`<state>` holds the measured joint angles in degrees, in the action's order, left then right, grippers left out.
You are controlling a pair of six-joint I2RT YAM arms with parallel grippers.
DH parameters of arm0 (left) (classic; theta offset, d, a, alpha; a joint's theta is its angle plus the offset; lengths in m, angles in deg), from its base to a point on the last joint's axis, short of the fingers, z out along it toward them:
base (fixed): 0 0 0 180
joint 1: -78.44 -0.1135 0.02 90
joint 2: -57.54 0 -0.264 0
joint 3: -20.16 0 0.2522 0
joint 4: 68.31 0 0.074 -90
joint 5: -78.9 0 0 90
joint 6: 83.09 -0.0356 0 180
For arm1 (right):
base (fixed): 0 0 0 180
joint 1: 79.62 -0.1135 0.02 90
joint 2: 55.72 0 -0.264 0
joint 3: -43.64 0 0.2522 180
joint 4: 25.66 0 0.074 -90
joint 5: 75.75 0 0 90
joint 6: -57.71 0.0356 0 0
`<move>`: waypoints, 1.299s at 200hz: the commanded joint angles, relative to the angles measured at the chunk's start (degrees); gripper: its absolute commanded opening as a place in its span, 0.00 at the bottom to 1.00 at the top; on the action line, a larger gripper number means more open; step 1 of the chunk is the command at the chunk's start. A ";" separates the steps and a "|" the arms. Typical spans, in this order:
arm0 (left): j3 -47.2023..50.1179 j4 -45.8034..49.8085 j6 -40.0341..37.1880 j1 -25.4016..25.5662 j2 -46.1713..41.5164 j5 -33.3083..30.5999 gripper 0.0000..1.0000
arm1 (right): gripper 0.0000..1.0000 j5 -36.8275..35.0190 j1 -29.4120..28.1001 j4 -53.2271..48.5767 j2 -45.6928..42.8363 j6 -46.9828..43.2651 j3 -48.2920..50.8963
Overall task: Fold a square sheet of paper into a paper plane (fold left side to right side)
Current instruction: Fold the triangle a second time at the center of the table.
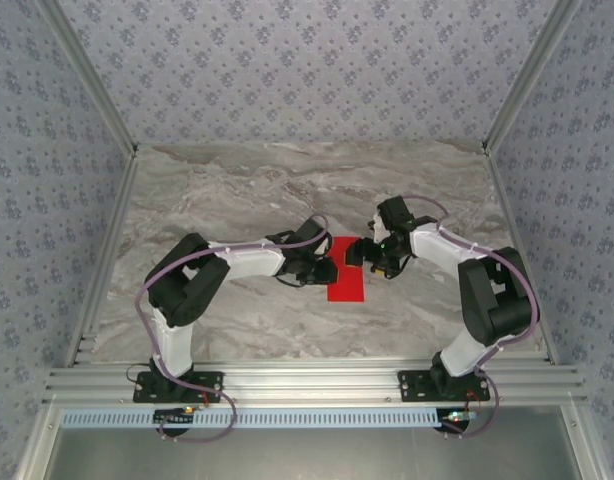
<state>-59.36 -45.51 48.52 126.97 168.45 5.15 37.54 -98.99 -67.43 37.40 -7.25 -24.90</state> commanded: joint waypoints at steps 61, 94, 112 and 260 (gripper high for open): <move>-1.03 2.48 -0.81 0.68 1.09 -1.35 0.18 | 0.78 -1.67 2.07 4.63 8.28 -4.68 -9.88; -1.20 2.48 -0.69 0.69 1.18 -1.17 0.18 | 0.78 -2.15 2.79 6.26 11.42 -5.35 -11.99; -1.30 2.47 -0.79 0.69 1.19 -1.13 0.18 | 0.79 -1.82 2.89 7.08 12.64 -5.72 -12.80; -1.66 2.63 -0.96 0.73 1.40 -1.18 0.18 | 0.79 1.34 3.11 9.79 17.42 -6.38 -16.63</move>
<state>-59.58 -45.27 48.47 127.21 168.48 4.67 37.73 -96.20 -57.13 53.20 -12.43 -39.76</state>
